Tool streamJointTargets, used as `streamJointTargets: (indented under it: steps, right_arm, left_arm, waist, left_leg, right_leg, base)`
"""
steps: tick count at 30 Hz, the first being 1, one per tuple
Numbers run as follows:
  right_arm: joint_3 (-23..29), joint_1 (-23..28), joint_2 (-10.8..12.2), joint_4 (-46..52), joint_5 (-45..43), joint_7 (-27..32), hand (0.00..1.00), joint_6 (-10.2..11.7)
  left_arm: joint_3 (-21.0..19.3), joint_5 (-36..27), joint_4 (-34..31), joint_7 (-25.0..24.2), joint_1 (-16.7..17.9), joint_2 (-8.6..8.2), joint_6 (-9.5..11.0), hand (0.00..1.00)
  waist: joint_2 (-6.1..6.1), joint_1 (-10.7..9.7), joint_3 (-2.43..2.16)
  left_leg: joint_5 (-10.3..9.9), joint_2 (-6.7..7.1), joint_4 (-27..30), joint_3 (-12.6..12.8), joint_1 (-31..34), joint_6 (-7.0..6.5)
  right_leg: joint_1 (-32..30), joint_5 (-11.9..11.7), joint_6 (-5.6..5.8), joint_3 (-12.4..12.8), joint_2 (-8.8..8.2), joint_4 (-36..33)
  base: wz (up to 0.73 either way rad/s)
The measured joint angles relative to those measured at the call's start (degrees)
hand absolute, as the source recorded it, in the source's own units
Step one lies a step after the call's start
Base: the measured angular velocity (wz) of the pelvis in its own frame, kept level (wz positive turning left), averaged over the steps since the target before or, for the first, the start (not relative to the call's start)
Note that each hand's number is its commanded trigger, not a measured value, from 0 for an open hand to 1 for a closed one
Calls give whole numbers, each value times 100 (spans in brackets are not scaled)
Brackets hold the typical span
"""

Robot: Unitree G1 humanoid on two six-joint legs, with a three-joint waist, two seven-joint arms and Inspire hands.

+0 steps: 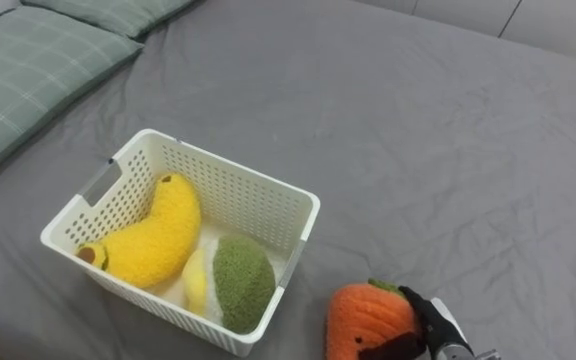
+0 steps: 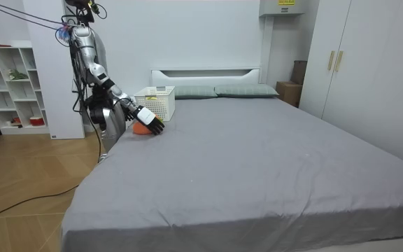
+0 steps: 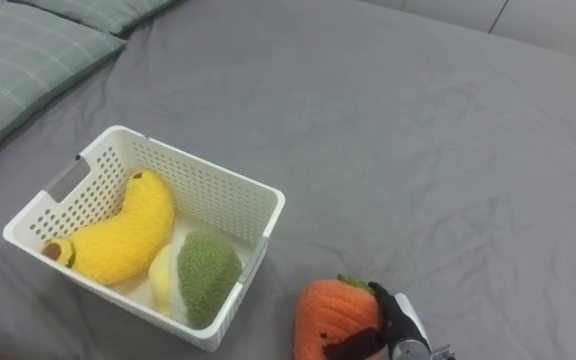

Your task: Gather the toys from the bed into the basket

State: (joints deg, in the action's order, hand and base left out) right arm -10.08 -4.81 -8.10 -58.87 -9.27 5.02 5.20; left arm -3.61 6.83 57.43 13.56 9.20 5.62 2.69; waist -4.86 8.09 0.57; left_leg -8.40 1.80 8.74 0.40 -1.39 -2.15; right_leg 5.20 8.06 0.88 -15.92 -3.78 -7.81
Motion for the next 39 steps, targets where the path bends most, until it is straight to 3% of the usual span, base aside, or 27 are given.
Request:
streamJointTargets:
  steps: [15,27,32,37,39]
  right_arm:
    - [0,-3,13,-354,-9,49,100,29]
    - [10,-24,15,-329,-24,29,100,55]
    - [232,18,13,735,-472,-39,100,-36]
    - [342,29,0,1747,-479,-3,100,-32]
    - [344,29,1,2007,-460,-4,100,-31]
  left_arm:
    - [44,1,0,-4,25,9,35,0]
    - [40,11,6,95,37,7,161,0]
    - [-79,14,3,89,43,0,156,0]
    - [-181,13,-2,45,39,-5,143,0]
    - [-179,8,6,37,39,-7,143,0]
  waist:
    - [-24,3,-26]
    - [-30,2,-15]
    - [-38,-84,14]
    - [-104,-142,-34]
    - [-110,-137,-32]
  left_leg:
    - [0,-2,0,25,-35,0]
    - [0,-4,-10,55,-46,0]
    - [1,-4,-9,91,-15,-1]
    - [1,-11,-29,125,-46,0]
    - [1,-14,-50,154,-76,-1]
  right_leg:
    - [46,1,1,4,1,6]
    - [36,4,3,9,2,10]
    - [-7,11,7,38,2,17]
    - [-25,12,9,111,5,14]
    - [-28,10,8,148,6,4]
  base:
    - [0]
    - [-1]
    - [-3]
    - [-2]
    - [-9]
